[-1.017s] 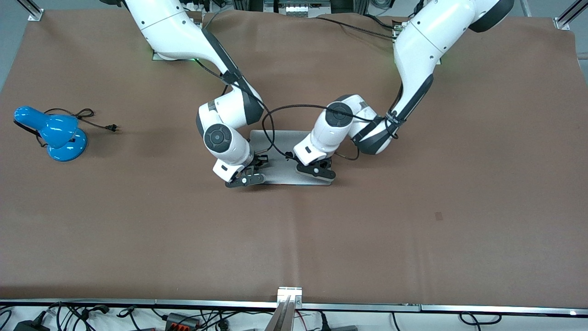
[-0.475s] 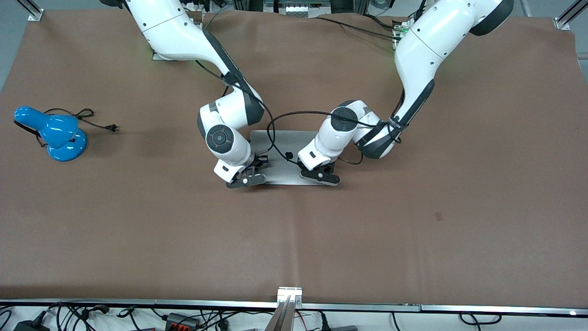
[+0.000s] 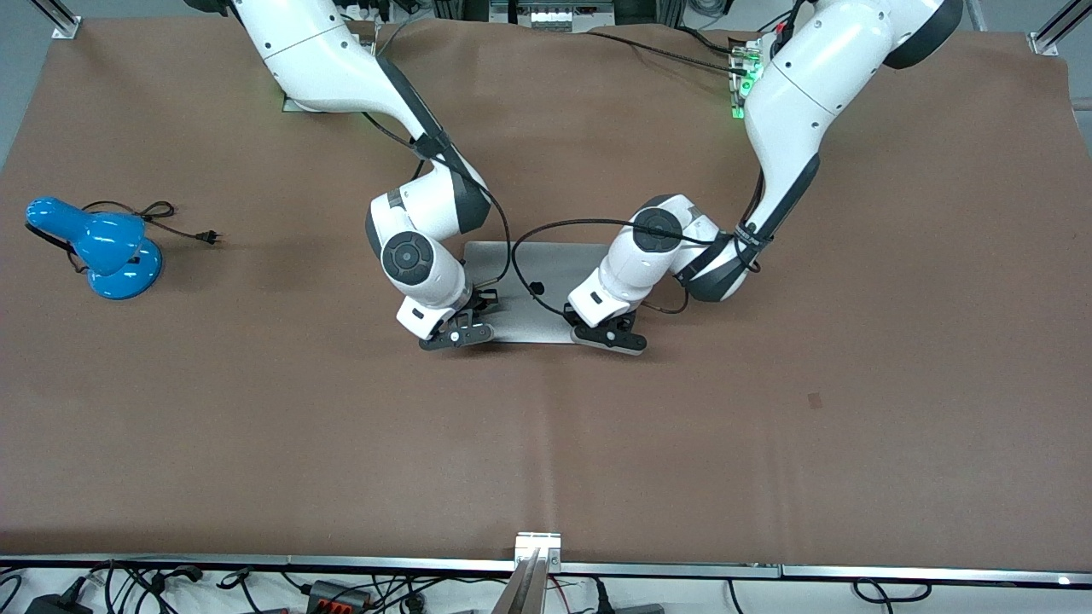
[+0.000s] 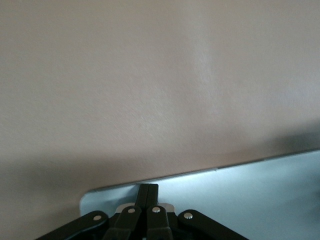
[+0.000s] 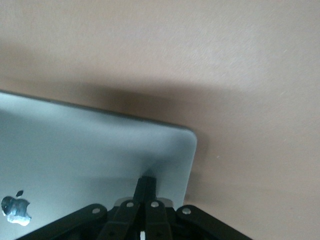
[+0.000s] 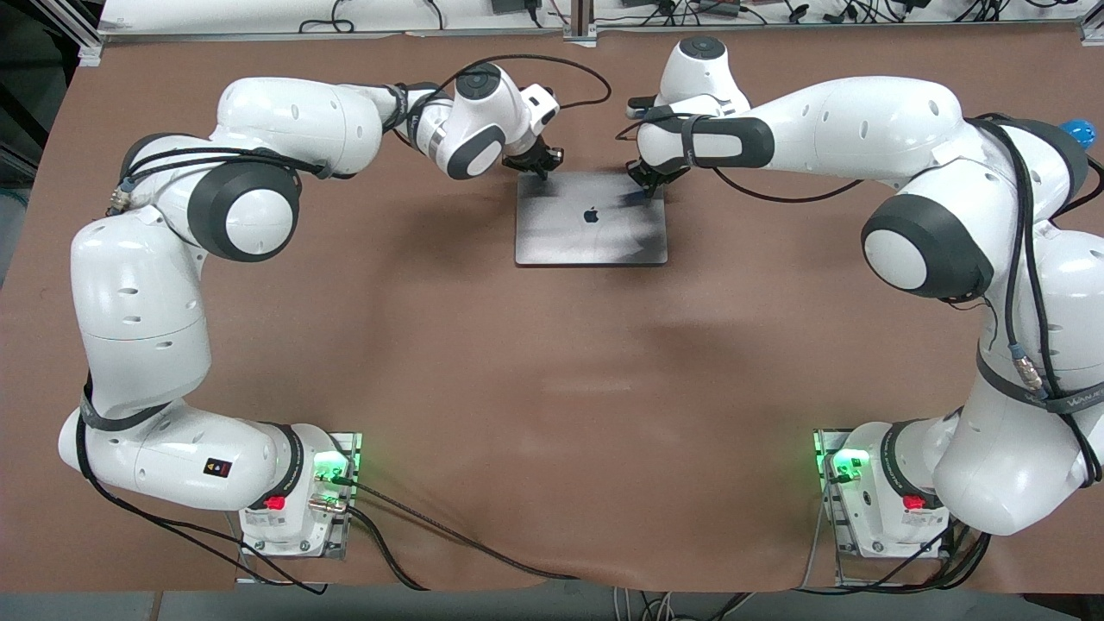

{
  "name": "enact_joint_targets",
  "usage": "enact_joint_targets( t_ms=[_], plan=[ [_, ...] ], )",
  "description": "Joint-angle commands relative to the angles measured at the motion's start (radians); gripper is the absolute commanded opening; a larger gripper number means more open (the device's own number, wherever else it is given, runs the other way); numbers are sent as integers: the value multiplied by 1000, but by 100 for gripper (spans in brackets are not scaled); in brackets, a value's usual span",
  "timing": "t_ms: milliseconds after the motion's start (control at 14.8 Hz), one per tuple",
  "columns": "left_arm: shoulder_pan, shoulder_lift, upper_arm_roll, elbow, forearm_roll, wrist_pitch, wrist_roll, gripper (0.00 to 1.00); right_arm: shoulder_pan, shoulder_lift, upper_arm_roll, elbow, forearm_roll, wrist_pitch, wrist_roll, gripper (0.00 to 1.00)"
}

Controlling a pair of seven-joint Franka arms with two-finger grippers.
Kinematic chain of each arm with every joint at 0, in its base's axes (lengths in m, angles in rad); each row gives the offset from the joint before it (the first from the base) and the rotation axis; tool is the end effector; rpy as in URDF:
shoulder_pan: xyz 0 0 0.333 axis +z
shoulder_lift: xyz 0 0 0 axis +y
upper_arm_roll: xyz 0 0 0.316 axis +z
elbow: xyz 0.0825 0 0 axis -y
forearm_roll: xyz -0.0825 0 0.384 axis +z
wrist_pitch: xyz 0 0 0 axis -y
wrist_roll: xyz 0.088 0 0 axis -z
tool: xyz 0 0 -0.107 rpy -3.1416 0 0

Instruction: Close laptop with both arms from behind

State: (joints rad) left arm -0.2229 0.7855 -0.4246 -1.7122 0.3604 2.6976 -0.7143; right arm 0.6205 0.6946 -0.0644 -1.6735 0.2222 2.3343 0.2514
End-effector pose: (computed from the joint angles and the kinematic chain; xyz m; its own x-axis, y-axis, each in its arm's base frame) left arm 0.5682 -0.3983 0.1937 0.9814 -0.0620 0.1818 -0.1044 -0.9666 0.2341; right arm 0.5713 0.3646 0.1969 0.9842 0.1648 -0.0655 0.1578 -0.9823 -0.1007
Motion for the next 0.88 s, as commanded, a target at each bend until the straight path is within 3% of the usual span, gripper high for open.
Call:
enact_joint_targets(
  t_ms=[0,203,407,610,814],
  plan=[
    [29,-72,-11,-56,31,5,-5,0,10,-26,-32,20,-14,-41,6,0],
    [34,-115,-16,-79,31,-11,-7,0,7,-78,-69,18,-15,-68,-4,0],
    [63,-172,-42,-81,29,-102,-7,0,5,-147,-126,17,-32,-185,-29,0],
    [257,-203,-236,-83,31,-266,5,0,2,-223,-216,17,-30,-326,-102,0],
    [523,-203,-489,-79,29,-417,39,0,-2,-299,-302,20,-29,-418,-211,0]
  ],
)
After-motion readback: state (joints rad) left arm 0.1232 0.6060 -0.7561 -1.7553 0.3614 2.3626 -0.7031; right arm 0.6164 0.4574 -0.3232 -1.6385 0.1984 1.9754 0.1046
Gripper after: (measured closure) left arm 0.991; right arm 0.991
